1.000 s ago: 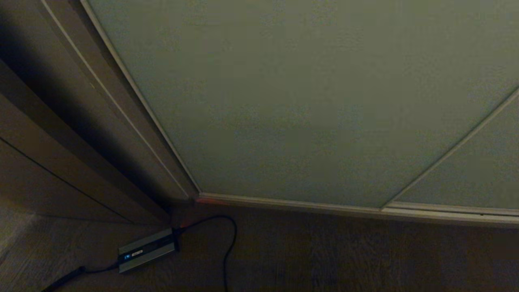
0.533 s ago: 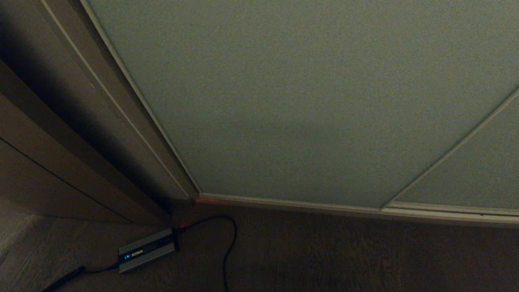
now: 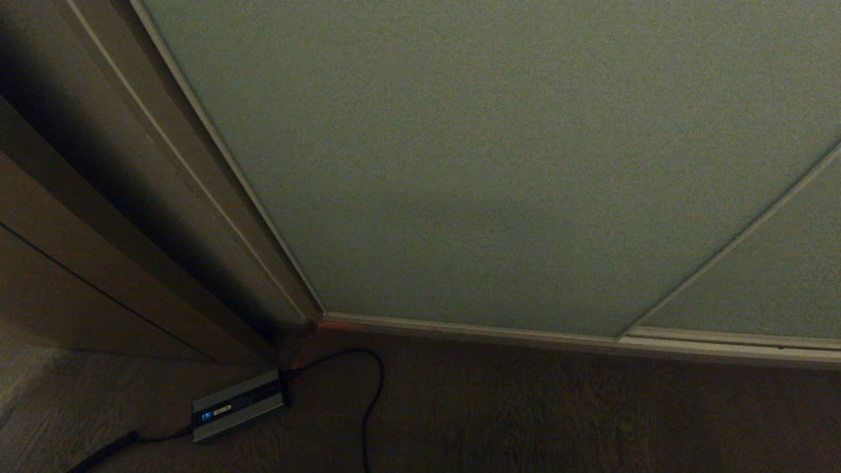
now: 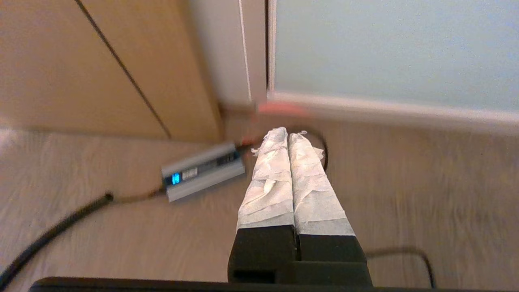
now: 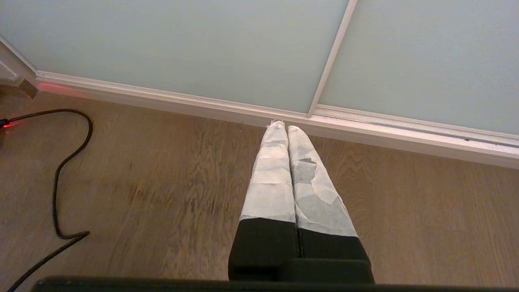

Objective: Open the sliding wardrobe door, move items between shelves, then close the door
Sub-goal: Open the door

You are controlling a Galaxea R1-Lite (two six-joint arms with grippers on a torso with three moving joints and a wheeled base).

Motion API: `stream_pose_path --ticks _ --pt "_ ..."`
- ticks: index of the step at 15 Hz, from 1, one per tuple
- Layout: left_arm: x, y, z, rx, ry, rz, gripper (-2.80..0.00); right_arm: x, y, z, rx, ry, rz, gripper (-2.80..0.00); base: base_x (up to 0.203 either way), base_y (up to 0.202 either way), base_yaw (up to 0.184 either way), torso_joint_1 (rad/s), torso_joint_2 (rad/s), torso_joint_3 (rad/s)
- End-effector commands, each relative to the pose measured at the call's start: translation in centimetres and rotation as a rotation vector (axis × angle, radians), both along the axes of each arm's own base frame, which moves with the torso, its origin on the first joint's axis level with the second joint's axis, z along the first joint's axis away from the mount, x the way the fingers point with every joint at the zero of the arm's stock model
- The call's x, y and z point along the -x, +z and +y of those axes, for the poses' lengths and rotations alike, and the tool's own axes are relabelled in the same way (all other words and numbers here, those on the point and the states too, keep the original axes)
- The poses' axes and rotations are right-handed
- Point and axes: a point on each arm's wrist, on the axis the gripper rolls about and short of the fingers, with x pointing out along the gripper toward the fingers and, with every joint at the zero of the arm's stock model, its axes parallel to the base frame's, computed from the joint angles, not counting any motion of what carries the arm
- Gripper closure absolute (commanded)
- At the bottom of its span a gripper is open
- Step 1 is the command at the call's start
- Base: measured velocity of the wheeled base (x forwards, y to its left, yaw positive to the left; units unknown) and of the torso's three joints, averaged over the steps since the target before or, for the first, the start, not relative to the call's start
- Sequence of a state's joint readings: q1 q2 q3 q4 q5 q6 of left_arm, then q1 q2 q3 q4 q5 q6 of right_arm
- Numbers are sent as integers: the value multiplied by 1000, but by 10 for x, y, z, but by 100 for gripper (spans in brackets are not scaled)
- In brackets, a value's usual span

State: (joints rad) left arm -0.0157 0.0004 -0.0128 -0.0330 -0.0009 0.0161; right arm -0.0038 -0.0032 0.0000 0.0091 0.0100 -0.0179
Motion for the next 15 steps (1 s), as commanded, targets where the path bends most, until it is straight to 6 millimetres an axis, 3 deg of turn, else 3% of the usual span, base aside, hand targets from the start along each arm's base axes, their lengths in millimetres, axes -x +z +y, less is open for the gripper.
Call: stream_pose_path --ticks 1,6,8,11,15 --pt "11 31 0 -2 2 -130 0 0 -1 0 0 1 5 0 0 0 0 0 0 0" --pt "60 129 1 -21 29 -462 0 0 -1 0 0 1 5 0 0 0 0 0 0 0" --pt "67 166 2 -15 79 -511 0 0 -1 0 0 0 5 0 0 0 0 0 0 0" --pt "40 218 -1 13 195 -527 0 0 -1 0 0 0 5 0 0 0 0 0 0 0" --pt "-23 268 3 25 274 -655 0 0 -1 0 0 0 5 0 0 0 0 0 0 0"
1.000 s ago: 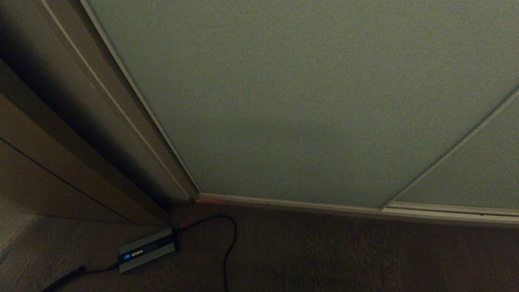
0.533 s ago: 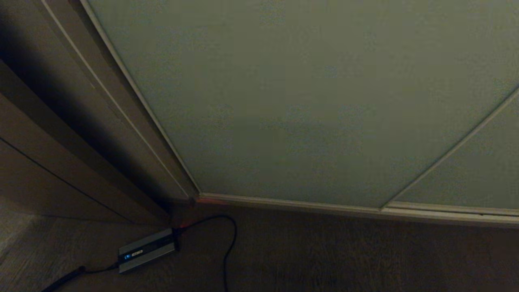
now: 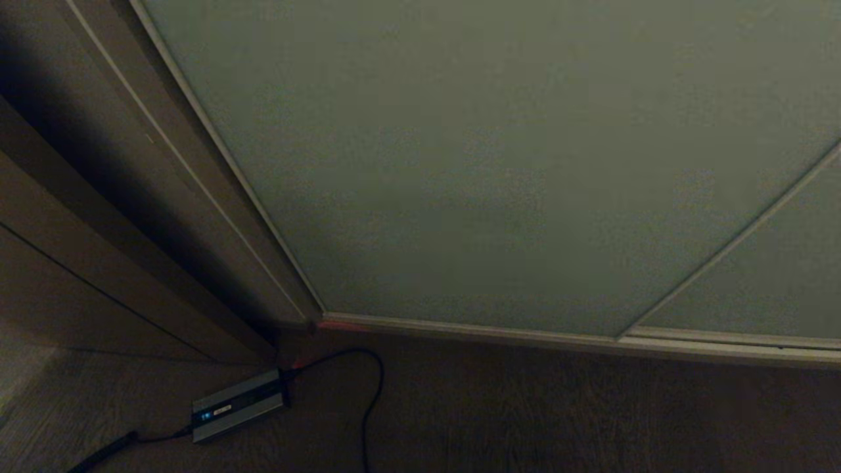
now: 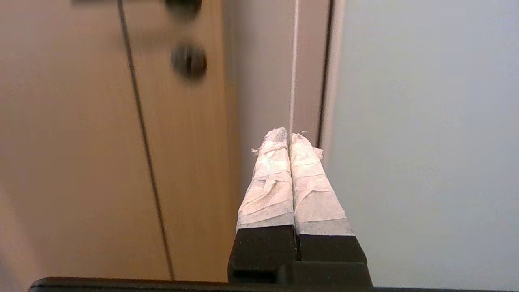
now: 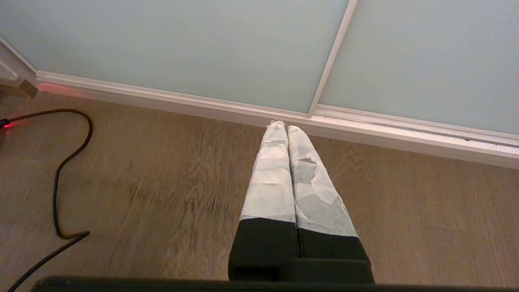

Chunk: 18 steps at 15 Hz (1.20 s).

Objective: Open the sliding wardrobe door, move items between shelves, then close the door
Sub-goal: Open the door

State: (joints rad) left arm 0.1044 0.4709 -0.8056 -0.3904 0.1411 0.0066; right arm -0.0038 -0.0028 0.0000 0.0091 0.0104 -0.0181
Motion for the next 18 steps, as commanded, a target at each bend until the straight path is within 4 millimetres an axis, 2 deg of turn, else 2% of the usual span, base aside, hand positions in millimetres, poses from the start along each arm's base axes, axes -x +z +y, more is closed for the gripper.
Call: stream_pose_path --ticks 1,4,6,8,12,15,18 --pt "-69 25 8 4 38 12 0 0 -1 0 0 0 4 0 0 0 0 0 0 0" --pt "-125 38 17 -1 48 -22 0 0 -1 0 0 1 4 0 0 0 0 0 0 0" --pt "-150 50 20 -21 12 -45 0 0 -1 0 0 1 4 0 0 0 0 0 0 0" --pt "-165 58 18 -70 -75 -48 0 0 -1 0 0 0 4 0 0 0 0 0 0 0" --pt "-198 72 18 -45 -150 -27 0 0 -1 0 0 0 4 0 0 0 0 0 0 0" --pt "-230 82 21 -27 -154 14 0 0 -1 0 0 1 4 0 0 0 0 0 0 0" --pt "-251 87 23 -22 -160 18 0 0 -1 0 0 1 4 0 0 0 0 0 0 0"
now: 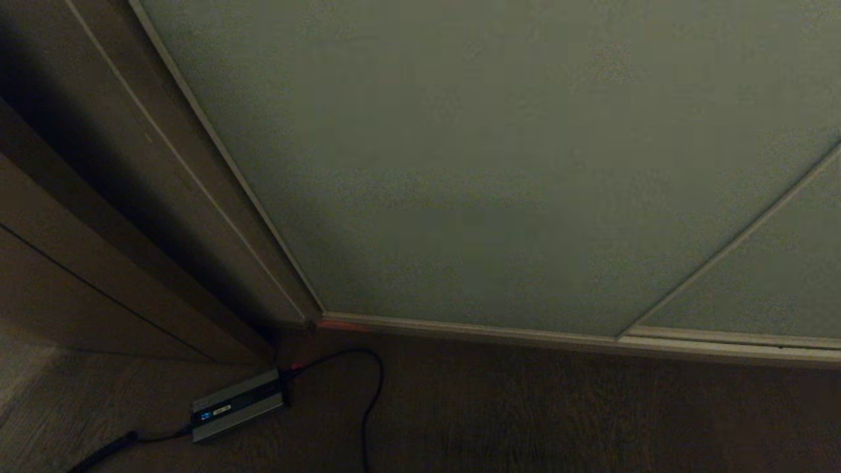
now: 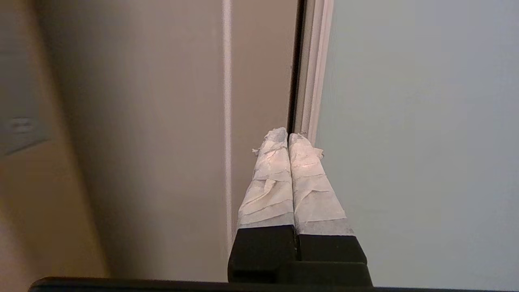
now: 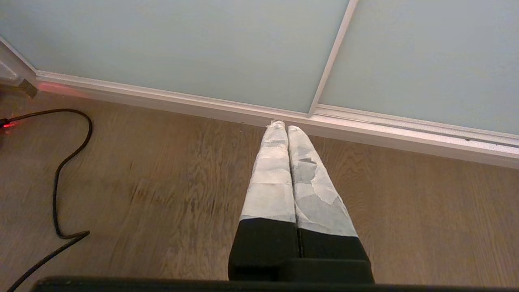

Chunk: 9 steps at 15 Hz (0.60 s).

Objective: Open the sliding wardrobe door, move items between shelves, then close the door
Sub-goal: Open the door

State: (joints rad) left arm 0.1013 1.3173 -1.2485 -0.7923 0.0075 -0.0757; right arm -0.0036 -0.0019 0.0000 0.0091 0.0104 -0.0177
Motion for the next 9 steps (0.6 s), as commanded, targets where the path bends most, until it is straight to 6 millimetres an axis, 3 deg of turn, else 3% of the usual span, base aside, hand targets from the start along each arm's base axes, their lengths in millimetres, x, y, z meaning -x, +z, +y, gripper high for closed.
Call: stream_pose_path --ticks 1,9 --pt "-26 0 2 3 -9 19 0 0 -1 0 1 -1 3 0 0 0 0 0 0 0" --pt "-58 2 -4 -15 -69 103 0 0 -1 0 1 1 3 0 0 0 0 0 0 0"
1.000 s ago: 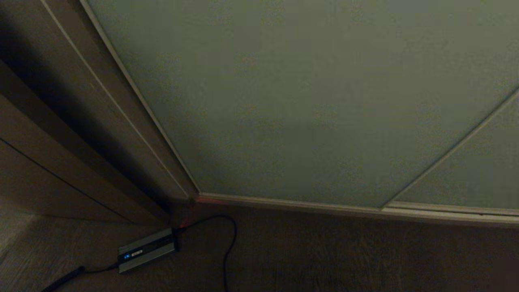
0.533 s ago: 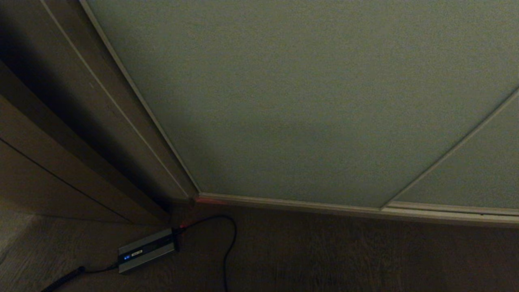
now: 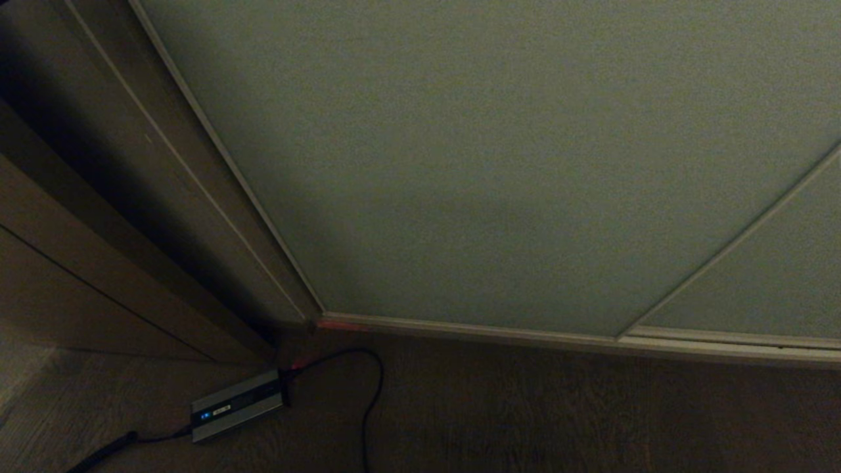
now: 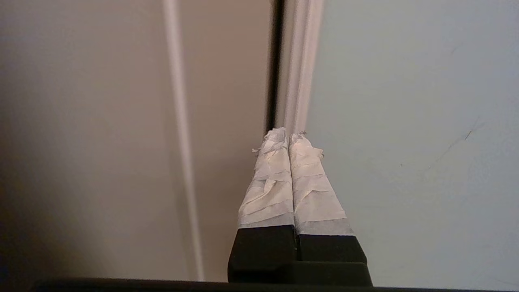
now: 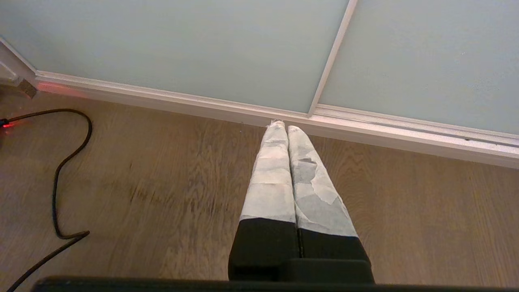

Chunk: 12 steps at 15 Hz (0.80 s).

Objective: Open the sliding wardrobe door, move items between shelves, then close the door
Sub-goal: Open the door

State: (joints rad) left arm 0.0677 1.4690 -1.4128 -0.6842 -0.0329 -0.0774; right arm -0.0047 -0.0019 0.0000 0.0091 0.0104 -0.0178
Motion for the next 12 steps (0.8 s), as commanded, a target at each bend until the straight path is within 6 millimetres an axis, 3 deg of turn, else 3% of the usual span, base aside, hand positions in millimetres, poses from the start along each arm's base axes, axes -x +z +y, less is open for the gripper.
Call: stream_pose_path --ticks 1,12 --pt "-14 -3 1 1 -2 19 0 0 -1 0 1 1 3 0 0 0 0 0 0 0" --pt "-42 0 -5 -8 -13 9 0 0 -1 0 1 0 3 0 0 0 0 0 0 0"
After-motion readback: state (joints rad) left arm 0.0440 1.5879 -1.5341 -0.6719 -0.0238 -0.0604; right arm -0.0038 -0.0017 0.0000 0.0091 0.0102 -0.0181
